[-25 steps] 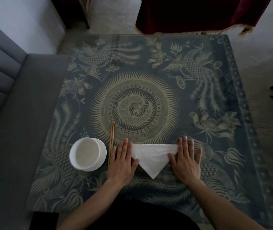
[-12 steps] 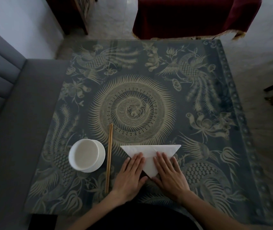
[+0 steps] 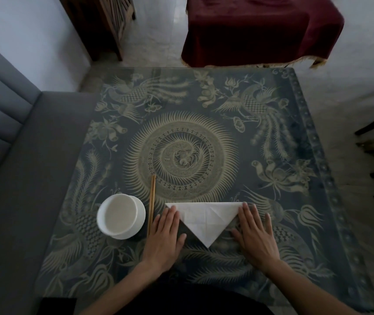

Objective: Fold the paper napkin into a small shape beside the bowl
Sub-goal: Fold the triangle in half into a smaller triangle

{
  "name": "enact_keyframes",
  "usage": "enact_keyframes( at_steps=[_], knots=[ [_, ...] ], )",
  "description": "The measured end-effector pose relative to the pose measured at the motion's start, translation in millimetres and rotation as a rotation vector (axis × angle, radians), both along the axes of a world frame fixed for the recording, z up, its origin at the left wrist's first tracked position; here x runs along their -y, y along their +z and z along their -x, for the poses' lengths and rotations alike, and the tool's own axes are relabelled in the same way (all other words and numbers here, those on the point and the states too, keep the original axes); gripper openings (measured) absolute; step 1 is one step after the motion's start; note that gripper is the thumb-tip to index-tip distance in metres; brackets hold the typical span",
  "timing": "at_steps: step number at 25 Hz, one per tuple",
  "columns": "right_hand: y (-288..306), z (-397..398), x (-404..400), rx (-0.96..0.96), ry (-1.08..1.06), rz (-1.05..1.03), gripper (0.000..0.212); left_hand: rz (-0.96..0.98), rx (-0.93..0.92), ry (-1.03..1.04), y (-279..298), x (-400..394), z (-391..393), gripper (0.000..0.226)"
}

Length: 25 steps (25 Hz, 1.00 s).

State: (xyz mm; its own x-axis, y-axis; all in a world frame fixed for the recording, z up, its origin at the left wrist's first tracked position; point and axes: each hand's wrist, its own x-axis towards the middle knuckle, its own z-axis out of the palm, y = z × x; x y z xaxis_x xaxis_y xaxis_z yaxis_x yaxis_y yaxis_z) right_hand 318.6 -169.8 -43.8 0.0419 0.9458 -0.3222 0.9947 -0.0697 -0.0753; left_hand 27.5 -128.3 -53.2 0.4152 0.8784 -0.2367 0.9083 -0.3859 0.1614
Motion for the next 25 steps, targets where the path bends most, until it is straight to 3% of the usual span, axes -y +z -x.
enact_keyframes(
  at_steps=[4,8,11,16,20,25],
  knots=[
    [7,16,-12,-0.021,0.133,0.01,0.075,-0.051,0.081,0.068,14,-32,-14,0.063],
    [11,32,-16,-0.047,0.299,0.017,0.071,0.025,0.032,0.19,27,-69,-25,0.061],
    [13,33,-14,-0.039,0.34,0.007,0.067,0.079,-0.057,0.181,31,-85,-29,0.051],
    [15,26,-6,-0.026,0.4,-0.007,0.062,0.202,0.005,0.237,31,-94,-30,0.032],
    [15,23,-2,-0.023,0.395,-0.027,0.057,0.24,-0.045,0.231,35,-97,-28,0.021],
    [15,23,1,-0.022,0.394,-0.031,0.056,0.42,0.196,0.329,38,-96,-23,0.015]
  ],
)
